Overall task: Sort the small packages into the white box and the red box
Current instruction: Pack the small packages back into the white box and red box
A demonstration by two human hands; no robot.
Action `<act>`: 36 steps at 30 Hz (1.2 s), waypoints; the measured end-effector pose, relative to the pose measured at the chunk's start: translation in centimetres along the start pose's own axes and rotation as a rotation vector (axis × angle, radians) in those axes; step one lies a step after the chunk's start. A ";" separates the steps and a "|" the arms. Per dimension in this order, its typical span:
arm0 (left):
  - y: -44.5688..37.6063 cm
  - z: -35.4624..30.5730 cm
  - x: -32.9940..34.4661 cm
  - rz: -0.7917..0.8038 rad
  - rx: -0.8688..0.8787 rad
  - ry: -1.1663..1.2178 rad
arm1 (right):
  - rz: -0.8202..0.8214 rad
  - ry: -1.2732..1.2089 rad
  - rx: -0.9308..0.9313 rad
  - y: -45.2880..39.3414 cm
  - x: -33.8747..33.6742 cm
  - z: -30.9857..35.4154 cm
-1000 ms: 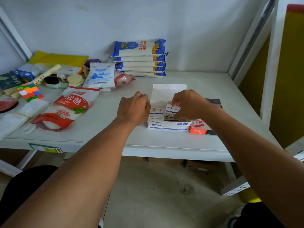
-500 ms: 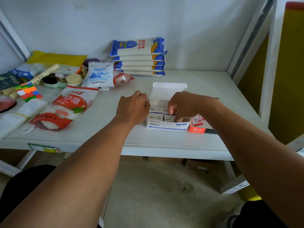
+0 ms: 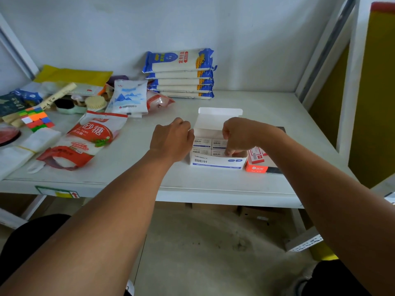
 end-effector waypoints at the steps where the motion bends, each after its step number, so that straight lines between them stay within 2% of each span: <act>1: 0.0 0.0 0.0 0.003 -0.002 0.002 | -0.041 -0.027 0.009 -0.1 -0.6 -0.3; 7: 0.0 0.1 -0.1 -0.001 -0.016 -0.005 | -0.370 -0.149 0.073 0.2 -4.9 -3.3; 11: 0.0 0.1 0.0 -0.003 -0.032 0.015 | -0.188 -0.091 0.071 0.1 -2.9 -3.5; 13: 0.0 0.1 0.0 -0.006 -0.056 0.040 | -0.159 -0.088 0.043 0.3 -2.5 -3.2; 17: -0.1 0.2 -0.2 -0.012 -0.077 0.059 | -0.185 -0.161 0.024 0.6 -3.2 -3.7; 20: -0.1 0.3 -0.4 -0.020 -0.074 0.049 | -0.289 -0.237 0.089 0.4 -4.7 -6.2; 22: -0.1 0.1 -0.8 -0.044 -0.073 0.051 | -0.331 -0.178 0.154 0.3 -5.4 -8.4; 27: -0.6 -1.5 -2.8 -0.151 -0.022 0.067 | -0.185 -0.001 0.264 0.3 -3.5 -11.9; 29: -0.7 -2.6 -3.3 -0.186 0.015 0.070 | -0.158 -0.014 0.264 0.2 -2.6 -12.6; 32: -1.0 -3.6 -3.4 -0.197 0.037 0.072 | -0.230 0.013 0.273 0.7 -2.0 -12.8; 36: -1.3 -4.1 -3.1 -0.187 0.035 0.072 | -0.324 -0.071 0.334 1.2 -2.4 -13.6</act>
Point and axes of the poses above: each hand's wrist, its own y-axis away from the middle knuckle, its own x-axis out of the palm, z = x × y, the point moved 10 cm from there along -y, towards the middle knuckle, and after that the axes turned 9 degrees about -y, right-handed, at the moved point
